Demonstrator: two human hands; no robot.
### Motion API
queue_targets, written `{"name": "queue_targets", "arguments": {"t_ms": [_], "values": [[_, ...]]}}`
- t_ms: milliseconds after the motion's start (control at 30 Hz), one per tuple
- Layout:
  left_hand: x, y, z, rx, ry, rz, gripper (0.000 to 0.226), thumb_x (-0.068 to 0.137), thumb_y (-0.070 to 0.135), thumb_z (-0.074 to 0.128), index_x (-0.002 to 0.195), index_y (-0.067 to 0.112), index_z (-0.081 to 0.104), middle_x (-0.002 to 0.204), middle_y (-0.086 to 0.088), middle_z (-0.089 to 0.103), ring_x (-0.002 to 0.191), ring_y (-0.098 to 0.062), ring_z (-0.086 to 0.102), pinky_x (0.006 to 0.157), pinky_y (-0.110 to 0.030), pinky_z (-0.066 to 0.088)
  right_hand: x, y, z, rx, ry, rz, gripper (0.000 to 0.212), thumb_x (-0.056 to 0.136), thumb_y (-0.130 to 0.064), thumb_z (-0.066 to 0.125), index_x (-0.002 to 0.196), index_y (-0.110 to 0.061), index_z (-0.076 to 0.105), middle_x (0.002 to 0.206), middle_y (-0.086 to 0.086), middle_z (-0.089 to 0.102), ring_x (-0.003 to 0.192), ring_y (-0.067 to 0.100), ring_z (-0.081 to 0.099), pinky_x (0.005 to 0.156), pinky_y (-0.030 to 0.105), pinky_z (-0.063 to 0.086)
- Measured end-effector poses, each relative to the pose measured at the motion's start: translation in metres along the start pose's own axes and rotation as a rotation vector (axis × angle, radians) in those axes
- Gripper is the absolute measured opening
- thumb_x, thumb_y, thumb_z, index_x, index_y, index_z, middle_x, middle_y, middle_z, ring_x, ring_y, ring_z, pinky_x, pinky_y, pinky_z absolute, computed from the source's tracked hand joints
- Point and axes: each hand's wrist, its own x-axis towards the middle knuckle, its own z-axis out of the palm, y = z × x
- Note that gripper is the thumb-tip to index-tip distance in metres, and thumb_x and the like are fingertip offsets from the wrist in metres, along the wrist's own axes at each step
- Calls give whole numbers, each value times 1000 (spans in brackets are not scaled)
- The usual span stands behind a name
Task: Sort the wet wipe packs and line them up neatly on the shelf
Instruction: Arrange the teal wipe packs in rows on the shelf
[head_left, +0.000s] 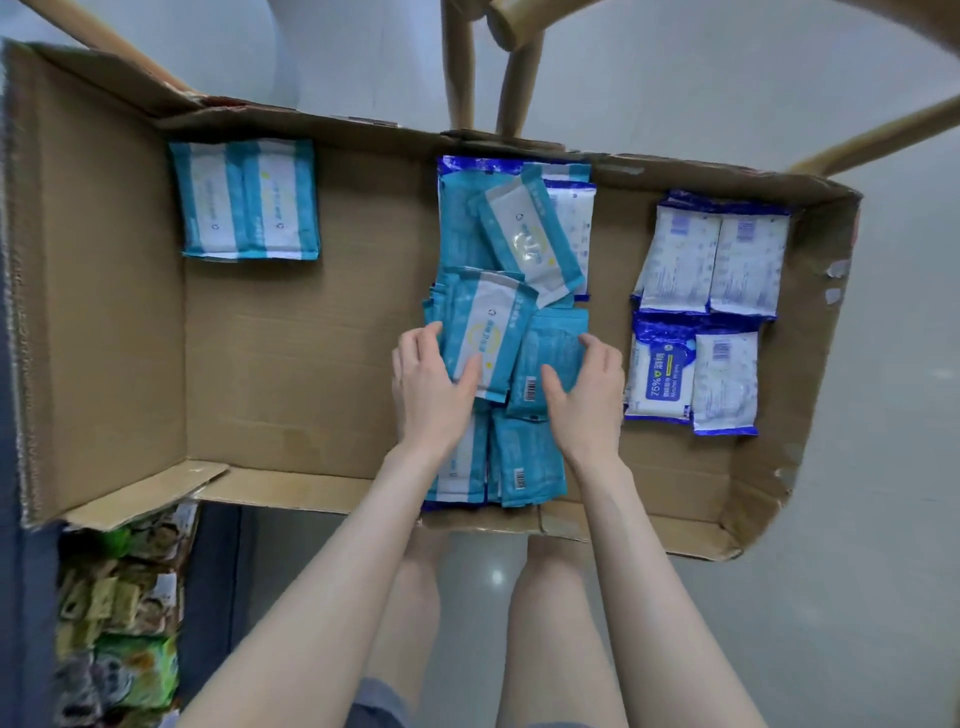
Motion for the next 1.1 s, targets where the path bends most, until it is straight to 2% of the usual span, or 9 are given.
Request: {"name": "queue_targets", "arguments": {"t_ms": [200,400,567,633,700,800,967,1033,1100], "values": [[25,1,6,4,3,-28,60,82,45,68,124,9,45,122,-6,40,115,-20,40,87,-23,32,16,-7,11,84,-12,197,68,84,-28,70,138,-5,36,138,10,42,127,24,39,106,36,34],[37,4,-1,-176,-107,-93,48,76,35,77,111,16,50,105,5,45,91,-11,47,79,-23,39,22,-4,12,175,21,243,51,72,-27,79,108,-14,45,112,3,52,108,24,51,94,43,45],[33,0,-13,-375,-183,-152,33,83,29,72,104,21,48,99,12,55,86,0,55,66,-12,42,13,-14,8,426,-6,262,32,81,-11,72,101,-17,47,91,-16,58,83,1,60,73,16,49],[28,-4,-18,-543,-165,-220,33,86,24,69,108,18,45,100,13,59,89,3,59,73,-16,49,10,-13,6,488,-12,250,23,82,-10,71,92,-21,54,89,-15,63,81,1,62,71,18,52],[23,-10,-20,-618,-143,-258,33,89,20,65,113,16,42,103,11,59,91,2,59,76,-19,51,10,-12,4,546,-9,272,20,80,-12,73,85,-25,59,92,-5,67,84,10,66,75,29,56],[19,-15,-20,-656,-138,-272,29,93,18,58,116,16,41,104,12,58,89,5,59,68,-11,50,13,-11,-3,570,-30,296,16,79,-16,75,85,-24,62,100,7,68,89,19,67,80,43,57],[21,-6,-20,-734,-120,-269,24,95,17,54,116,16,42,104,12,59,82,10,61,67,-9,48,7,-18,-26,679,-72,281,13,80,-7,74,87,-13,66,101,13,69,87,19,69,73,35,59],[25,1,-21,-751,-102,-244,24,96,17,53,117,18,42,106,12,59,83,11,61,69,-9,48,13,-26,-31,719,-71,227,15,79,-9,75,85,-19,67,109,16,65,93,24,68,79,41,58],[32,8,-23,-758,-86,-219,24,96,17,53,118,18,42,107,12,59,85,11,61,70,-10,48,30,-38,-30,687,-67,131,18,78,-11,76,83,-27,68,118,11,59,100,18,63,86,36,55]]}}
